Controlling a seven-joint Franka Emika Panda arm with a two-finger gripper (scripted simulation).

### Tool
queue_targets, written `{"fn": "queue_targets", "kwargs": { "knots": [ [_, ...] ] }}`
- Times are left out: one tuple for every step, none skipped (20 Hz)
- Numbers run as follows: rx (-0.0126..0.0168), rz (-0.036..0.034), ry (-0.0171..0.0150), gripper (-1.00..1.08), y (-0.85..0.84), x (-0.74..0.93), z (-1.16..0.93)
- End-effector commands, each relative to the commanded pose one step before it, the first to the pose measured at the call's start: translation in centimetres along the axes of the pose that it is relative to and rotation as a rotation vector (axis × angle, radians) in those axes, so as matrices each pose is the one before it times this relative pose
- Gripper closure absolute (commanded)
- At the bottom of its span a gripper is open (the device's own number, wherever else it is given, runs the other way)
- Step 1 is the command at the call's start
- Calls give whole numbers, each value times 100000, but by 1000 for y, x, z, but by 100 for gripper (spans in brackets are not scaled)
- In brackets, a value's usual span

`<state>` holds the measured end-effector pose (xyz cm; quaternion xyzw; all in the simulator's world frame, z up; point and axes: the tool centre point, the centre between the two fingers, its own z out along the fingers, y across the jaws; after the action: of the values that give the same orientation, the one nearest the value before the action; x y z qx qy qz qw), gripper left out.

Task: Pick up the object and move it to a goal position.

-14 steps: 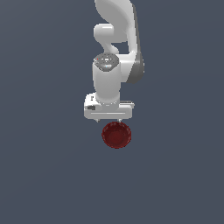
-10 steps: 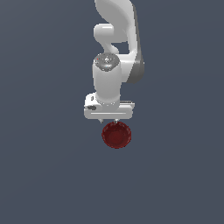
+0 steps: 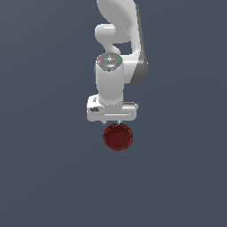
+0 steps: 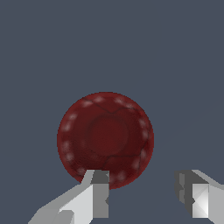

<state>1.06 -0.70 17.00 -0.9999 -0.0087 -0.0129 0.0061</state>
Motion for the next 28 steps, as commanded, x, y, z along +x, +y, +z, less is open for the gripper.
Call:
{"fn": "queue_targets", "kwargs": {
  "knots": [
    [337, -830, -271, -20, 13, 59, 131],
    [209, -546, -174, -20, 11, 37, 80],
    [250, -638, -197, -20, 8, 45, 93],
    [293, -728, -218, -20, 8, 52, 105],
    [334, -818, -242, -20, 12, 58, 118],
    [378, -911, -266, -20, 13, 64, 131],
    [424, -1000, -285, -20, 16, 70, 144],
    [476, -1096, -305, -20, 17, 77, 157],
    [530, -1193, -323, -20, 21, 83, 171],
    [587, -1289, -337, -20, 24, 90, 184],
    [647, -1387, -349, -20, 28, 96, 197],
    [711, -1485, -357, -20, 32, 102, 210],
    [778, -1582, -360, -20, 37, 108, 223],
    [848, -1679, -359, -20, 42, 114, 235],
    [920, -1776, -353, -20, 48, 120, 247],
    [995, -1871, -341, -20, 55, 125, 258],
    [1047, -1919, -315, -20, 60, 127, 263],
    [1072, -1918, -279, -20, 64, 125, 260],
    [1096, -1916, -241, -20, 69, 124, 257],
    [1118, -1914, -202, -20, 73, 122, 253],
    [1137, -1911, -162, -20, 78, 120, 249],
    [1156, -1909, -121, -20, 82, 118, 246],
    [1174, -1908, -79, -20, 87, 115, 242],
    [1189, -1906, -36, -20, 91, 113, 237],
    [1204, -1905, 8, -20, 95, 110, 233],
    [1216, -1903, 52, -20, 100, 107, 228],
    [1227, -1901, 98, -20, 105, 105, 223],
    [1236, -1900, 144, -20, 109, 102, 218]
  ]
}}
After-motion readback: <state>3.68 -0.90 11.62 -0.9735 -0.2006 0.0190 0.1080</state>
